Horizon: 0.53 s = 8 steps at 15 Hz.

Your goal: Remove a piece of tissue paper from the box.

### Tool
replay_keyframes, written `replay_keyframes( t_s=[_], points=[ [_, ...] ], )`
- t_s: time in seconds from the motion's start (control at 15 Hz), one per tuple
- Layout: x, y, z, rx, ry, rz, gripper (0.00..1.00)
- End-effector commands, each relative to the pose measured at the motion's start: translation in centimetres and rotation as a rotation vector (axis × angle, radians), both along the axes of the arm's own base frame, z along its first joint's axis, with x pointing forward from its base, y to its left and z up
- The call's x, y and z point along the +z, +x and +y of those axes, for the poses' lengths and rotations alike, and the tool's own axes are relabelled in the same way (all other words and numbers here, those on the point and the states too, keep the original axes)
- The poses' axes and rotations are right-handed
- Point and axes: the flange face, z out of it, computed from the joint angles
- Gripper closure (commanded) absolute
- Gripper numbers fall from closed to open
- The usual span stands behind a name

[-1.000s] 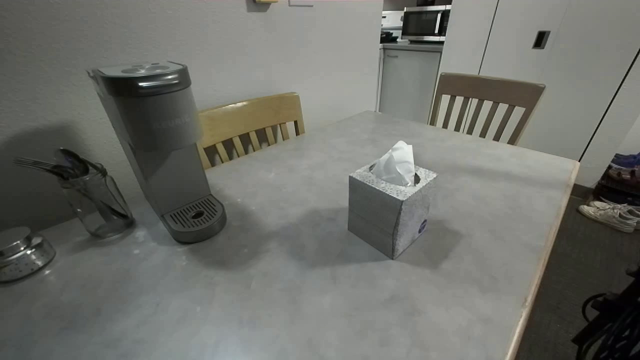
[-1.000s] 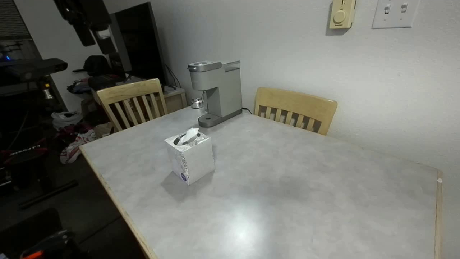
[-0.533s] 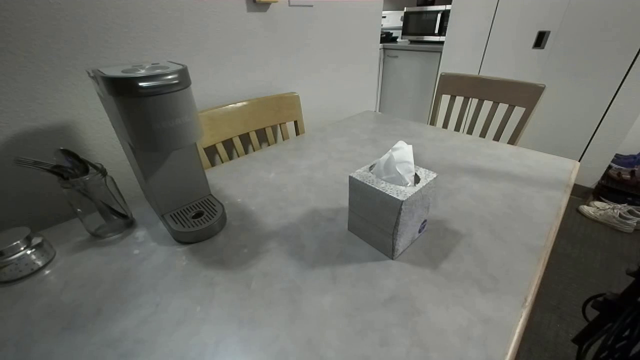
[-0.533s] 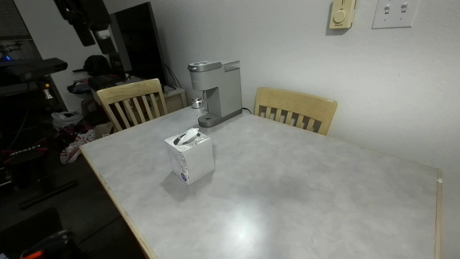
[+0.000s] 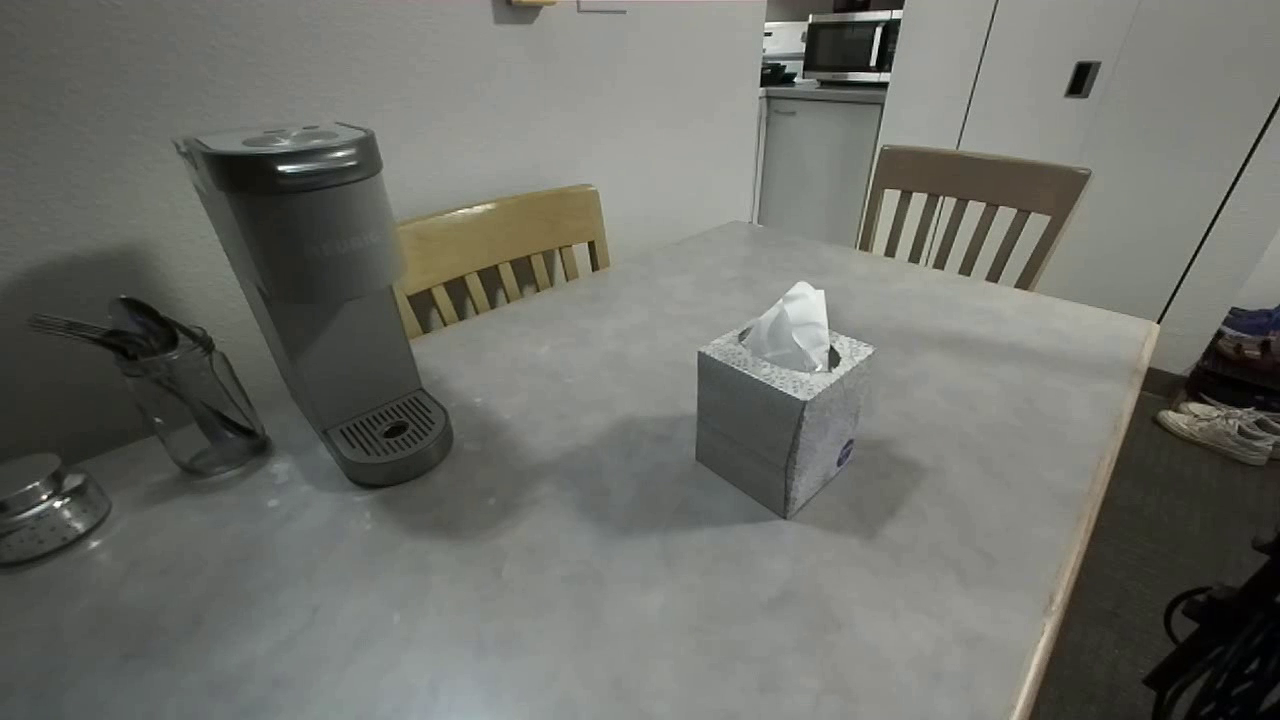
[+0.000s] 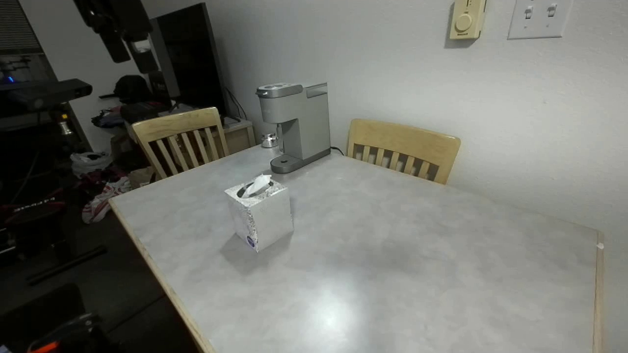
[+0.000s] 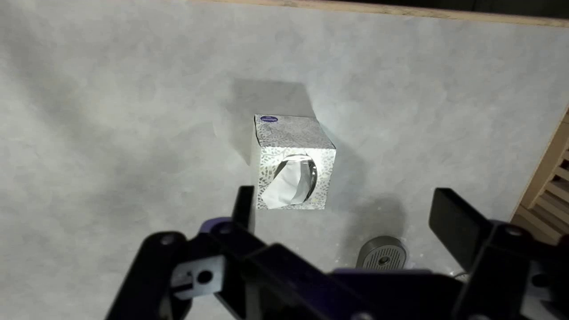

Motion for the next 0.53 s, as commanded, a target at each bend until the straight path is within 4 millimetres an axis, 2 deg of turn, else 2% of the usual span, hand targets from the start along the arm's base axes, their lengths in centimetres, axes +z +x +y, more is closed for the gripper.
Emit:
replay_keyframes(
  t_s=[0.0,0.47],
  points=[
    [0.4,1.4,-0.5,0.033,-0.019,-0.016,0.00],
    [0.8,5.4,-1.8,0.071,-0.023,-0.051,0.00]
  ],
)
